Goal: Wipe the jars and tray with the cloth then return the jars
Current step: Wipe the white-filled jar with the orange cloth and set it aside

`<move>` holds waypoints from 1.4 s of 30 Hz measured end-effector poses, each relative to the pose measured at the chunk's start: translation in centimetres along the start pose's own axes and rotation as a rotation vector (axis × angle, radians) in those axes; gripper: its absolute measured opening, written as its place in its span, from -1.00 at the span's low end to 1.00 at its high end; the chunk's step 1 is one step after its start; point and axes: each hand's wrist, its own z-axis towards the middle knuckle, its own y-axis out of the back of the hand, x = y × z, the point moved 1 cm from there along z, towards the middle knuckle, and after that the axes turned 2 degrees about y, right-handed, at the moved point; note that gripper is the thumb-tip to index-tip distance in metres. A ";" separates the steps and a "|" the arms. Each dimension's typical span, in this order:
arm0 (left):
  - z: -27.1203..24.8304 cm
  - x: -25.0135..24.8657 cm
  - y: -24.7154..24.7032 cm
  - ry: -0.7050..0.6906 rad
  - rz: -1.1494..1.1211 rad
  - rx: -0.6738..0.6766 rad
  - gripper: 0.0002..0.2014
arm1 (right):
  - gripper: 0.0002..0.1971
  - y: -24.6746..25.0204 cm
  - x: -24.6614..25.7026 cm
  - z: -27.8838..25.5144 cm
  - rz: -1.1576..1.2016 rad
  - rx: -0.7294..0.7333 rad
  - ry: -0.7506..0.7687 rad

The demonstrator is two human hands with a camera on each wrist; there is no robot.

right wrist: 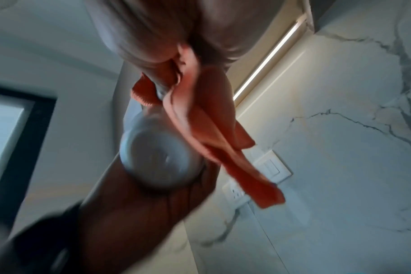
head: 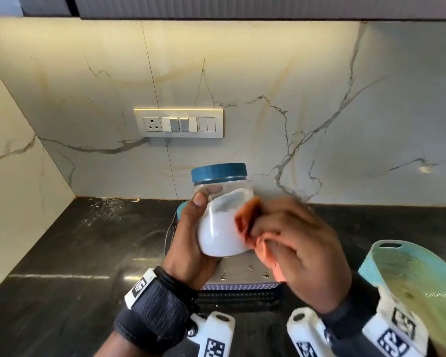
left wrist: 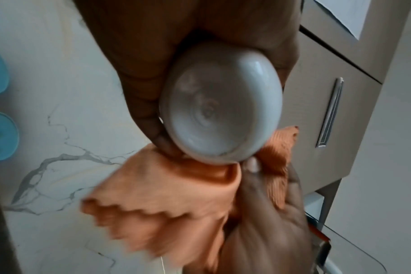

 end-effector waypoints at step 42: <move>3.1 -3.4 6.6 -0.029 0.127 0.042 -0.26 | -0.81 -6.0 0.1 7.2 -0.174 -0.018 -0.012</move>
